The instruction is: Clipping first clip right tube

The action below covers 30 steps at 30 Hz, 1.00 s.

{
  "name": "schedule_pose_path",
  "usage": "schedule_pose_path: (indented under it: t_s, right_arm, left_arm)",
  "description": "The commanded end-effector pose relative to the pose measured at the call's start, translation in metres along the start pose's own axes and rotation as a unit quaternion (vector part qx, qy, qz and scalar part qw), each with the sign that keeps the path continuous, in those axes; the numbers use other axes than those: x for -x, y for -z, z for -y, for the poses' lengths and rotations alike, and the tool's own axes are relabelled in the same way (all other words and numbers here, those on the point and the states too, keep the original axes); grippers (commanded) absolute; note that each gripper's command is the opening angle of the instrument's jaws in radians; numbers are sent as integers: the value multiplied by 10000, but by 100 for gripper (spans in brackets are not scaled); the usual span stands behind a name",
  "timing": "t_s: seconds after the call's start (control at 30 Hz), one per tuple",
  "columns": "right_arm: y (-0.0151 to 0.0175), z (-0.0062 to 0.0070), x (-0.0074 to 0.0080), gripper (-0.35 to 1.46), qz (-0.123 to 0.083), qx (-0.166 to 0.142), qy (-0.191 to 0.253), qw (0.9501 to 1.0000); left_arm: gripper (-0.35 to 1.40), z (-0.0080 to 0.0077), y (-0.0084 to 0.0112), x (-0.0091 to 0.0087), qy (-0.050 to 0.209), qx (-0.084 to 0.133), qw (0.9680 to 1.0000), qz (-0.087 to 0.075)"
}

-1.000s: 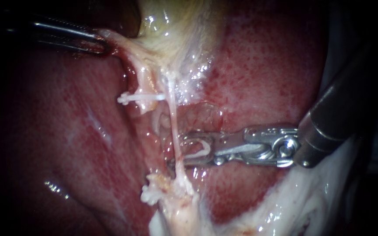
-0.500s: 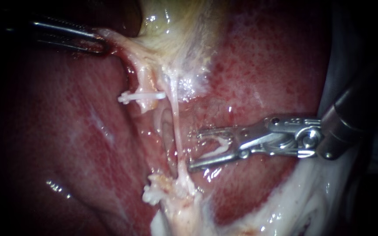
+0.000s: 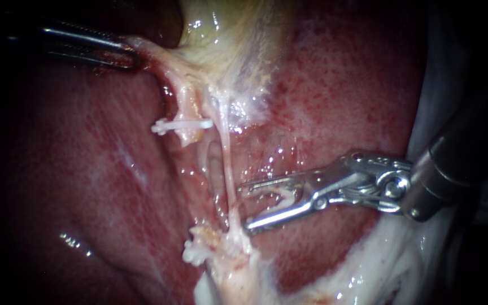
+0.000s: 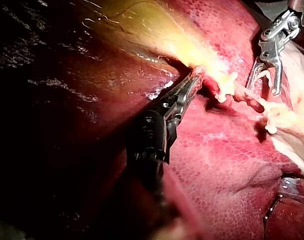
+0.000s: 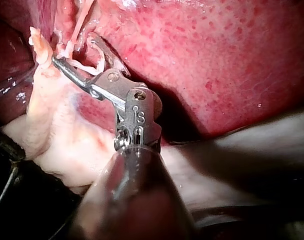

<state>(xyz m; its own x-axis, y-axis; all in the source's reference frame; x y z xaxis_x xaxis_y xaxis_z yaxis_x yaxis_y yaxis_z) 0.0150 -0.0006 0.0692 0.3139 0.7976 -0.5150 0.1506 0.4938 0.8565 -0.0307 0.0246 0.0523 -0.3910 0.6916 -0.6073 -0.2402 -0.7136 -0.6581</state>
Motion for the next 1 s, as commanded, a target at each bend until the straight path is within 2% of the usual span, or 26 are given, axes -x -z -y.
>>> schedule_pose_path:
  t_s: [0.03, 0.27, 0.67, 1.0]
  right_arm:
    - [-4, -1, 2, 50, 3, 8, -29, 10000]
    - [-25, -8, 12, 50, -16, -74, -60, 10000]
    - [-40, -12, 7, 50, -320, -339, -274, 9985]
    - [-48, -9, 3, 50, -418, -503, -334, 9973]
  left_arm:
    - [-35, 0, 0, 0, 1, 1, 10000, 1]
    - [-35, 0, 0, 0, 1, 1, 10000, 1]
    - [-35, 0, 0, 0, 1, 1, 10000, 1]
    - [-35, 0, 0, 0, 1, 1, 10000, 1]
